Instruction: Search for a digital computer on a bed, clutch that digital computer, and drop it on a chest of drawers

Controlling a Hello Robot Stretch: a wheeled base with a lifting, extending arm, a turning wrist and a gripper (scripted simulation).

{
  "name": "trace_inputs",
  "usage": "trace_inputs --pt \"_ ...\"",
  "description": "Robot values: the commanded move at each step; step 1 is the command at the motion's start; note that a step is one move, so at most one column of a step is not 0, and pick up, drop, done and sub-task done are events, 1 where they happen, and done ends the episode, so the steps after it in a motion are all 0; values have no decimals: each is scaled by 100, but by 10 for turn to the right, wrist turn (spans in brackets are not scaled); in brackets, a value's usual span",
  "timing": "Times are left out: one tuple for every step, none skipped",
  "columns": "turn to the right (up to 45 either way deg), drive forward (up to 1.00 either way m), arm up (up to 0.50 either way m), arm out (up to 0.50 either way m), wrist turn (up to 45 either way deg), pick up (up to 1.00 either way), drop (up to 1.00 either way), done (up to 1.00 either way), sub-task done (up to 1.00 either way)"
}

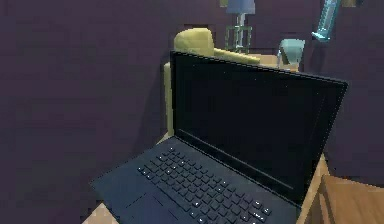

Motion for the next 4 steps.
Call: trace_inputs --pt "0 0 0 18 0 0 0 0 0" --pt "0 0 0 0 450 0 0 0 0" --pt "0 0 0 0 450 0 0 0 0" --pt "0 0 0 0 450 0 0 0 0"
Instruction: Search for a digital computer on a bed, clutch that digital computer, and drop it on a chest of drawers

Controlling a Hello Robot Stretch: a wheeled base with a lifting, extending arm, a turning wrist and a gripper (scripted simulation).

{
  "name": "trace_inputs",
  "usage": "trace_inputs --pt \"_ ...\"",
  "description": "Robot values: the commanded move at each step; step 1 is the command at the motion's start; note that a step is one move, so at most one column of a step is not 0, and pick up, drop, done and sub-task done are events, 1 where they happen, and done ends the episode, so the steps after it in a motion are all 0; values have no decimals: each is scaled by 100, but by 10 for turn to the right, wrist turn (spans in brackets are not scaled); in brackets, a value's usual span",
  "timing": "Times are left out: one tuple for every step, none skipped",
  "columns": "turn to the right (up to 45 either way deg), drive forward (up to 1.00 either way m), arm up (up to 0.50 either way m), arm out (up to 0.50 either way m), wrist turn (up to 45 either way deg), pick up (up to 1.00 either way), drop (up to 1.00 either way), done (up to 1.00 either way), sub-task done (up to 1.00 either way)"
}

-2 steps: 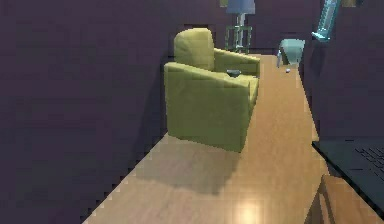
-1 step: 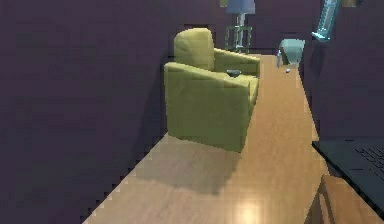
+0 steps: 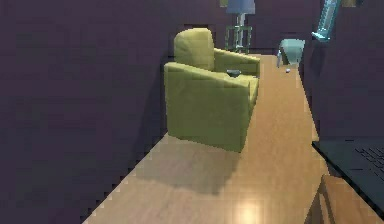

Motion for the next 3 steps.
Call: trace_inputs --pt "0 0 0 0 0 0 100 0 0" --pt "0 0 0 -10 0 0 0 0 0" --pt "0 0 0 0 0 0 0 100 0"
